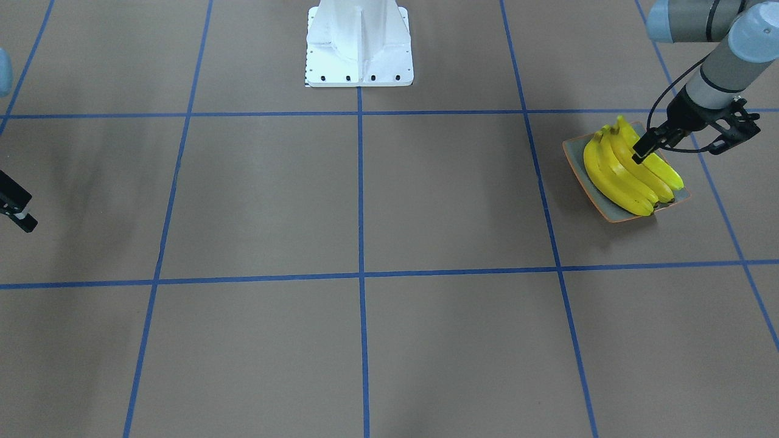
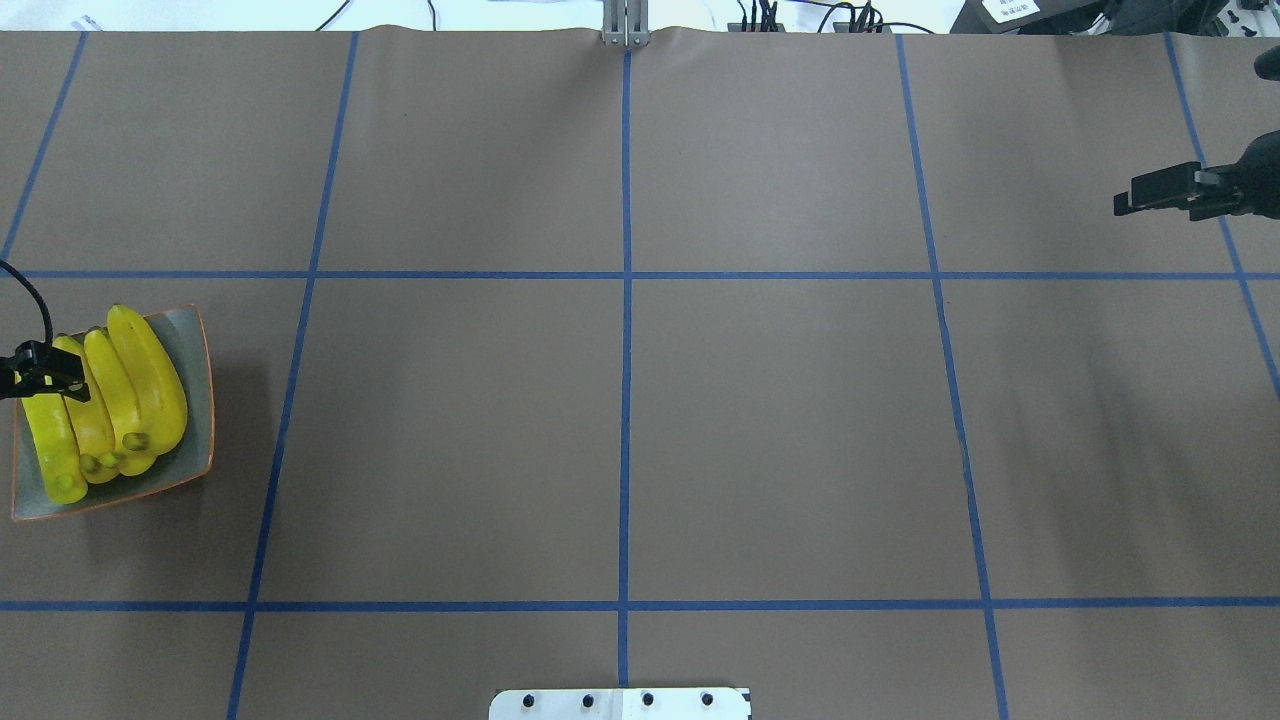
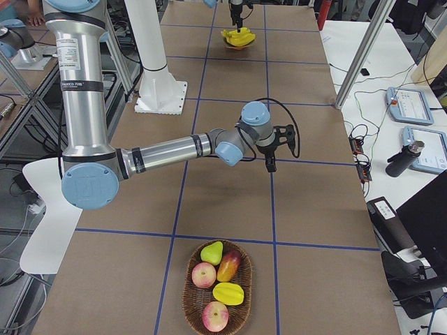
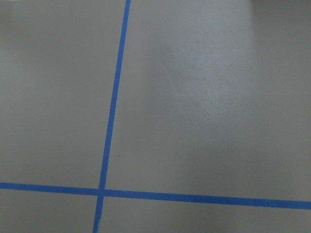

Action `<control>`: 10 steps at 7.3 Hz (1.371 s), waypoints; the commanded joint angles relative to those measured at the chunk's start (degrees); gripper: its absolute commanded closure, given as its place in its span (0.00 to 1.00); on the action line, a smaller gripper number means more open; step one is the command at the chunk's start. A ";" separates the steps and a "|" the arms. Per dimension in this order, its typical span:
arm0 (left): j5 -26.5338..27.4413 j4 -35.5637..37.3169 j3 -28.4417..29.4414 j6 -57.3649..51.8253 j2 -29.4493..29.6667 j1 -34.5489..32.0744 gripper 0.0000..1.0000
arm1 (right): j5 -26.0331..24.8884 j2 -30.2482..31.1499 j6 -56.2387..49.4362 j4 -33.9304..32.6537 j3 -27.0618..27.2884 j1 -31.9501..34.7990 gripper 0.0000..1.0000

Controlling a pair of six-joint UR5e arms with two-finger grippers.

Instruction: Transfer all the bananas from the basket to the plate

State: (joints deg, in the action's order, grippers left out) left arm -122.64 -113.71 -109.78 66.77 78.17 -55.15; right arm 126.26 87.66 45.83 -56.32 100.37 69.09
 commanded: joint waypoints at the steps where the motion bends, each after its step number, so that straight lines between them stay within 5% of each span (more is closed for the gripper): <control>1: -4.35 0.16 -0.09 -17.52 0.40 -7.31 0.00 | 2.24 0.67 -2.21 -4.73 0.00 4.11 0.00; 5: -5.16 0.68 8.06 -47.20 3.20 -17.43 0.00 | 2.41 2.51 -19.86 -18.27 -0.09 8.34 0.00; 8: -9.81 0.77 20.19 -63.30 8.22 -24.64 0.00 | 5.40 5.58 -29.36 -19.09 -2.72 11.06 0.00; 10: -9.99 1.29 20.83 -63.34 8.31 -24.66 0.00 | 5.49 6.73 -30.71 -19.35 -2.90 11.86 0.00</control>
State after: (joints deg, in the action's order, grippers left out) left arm -132.22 -112.82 -89.88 4.11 86.17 -79.42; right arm 131.58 93.54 16.23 -75.51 97.73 80.47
